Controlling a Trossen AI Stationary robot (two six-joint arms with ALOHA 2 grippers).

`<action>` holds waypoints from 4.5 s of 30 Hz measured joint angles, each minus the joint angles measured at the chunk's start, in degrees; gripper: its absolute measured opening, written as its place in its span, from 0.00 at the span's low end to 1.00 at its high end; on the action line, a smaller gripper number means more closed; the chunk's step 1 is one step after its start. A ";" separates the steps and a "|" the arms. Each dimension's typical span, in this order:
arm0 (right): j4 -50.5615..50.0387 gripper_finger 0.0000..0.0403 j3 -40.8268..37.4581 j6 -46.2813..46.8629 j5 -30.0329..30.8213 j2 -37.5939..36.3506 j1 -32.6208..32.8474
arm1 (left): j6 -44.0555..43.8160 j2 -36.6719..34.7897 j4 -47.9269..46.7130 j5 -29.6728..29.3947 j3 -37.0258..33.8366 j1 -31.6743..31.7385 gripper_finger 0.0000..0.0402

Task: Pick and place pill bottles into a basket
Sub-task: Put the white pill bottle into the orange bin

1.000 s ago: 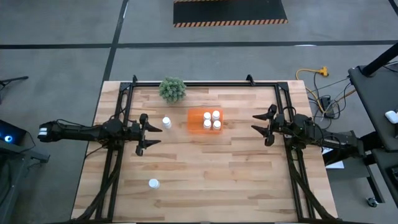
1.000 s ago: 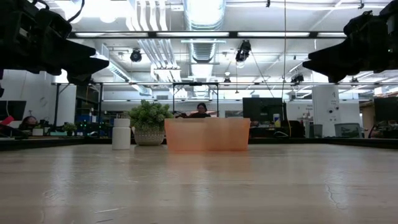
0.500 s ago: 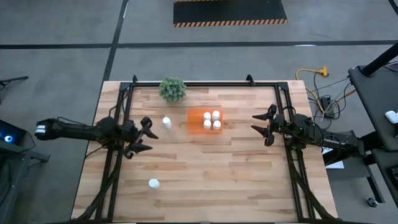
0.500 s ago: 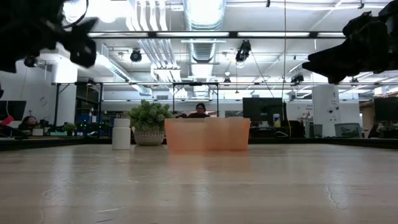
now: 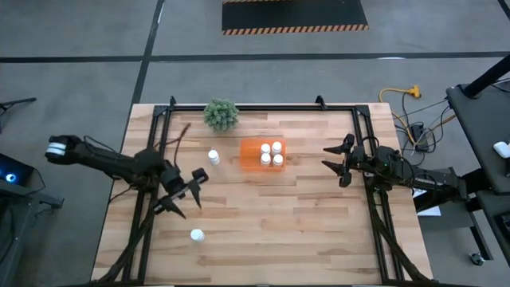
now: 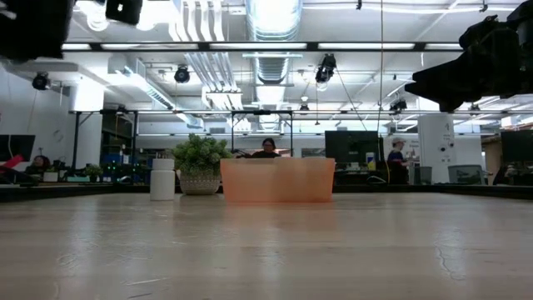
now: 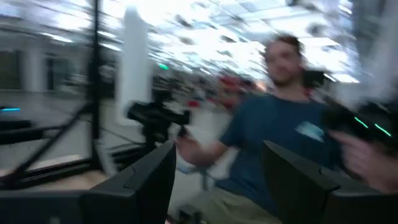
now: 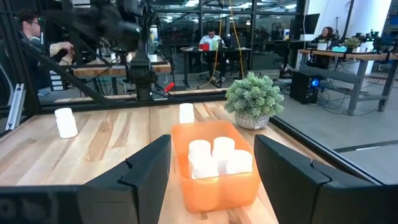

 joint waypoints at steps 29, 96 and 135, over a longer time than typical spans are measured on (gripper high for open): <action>0.04 0.54 0.00 -0.02 -0.04 0.02 0.00 | -16.44 32.29 -90.02 -33.05 52.21 -18.05 0.54; 0.13 0.54 0.00 -0.01 -0.03 0.02 0.00 | -70.37 48.41 -112.90 -36.40 55.74 -29.98 0.54; 0.11 0.54 0.00 -0.02 -0.02 0.02 0.02 | -67.83 50.93 -112.41 -35.84 55.39 -30.15 0.54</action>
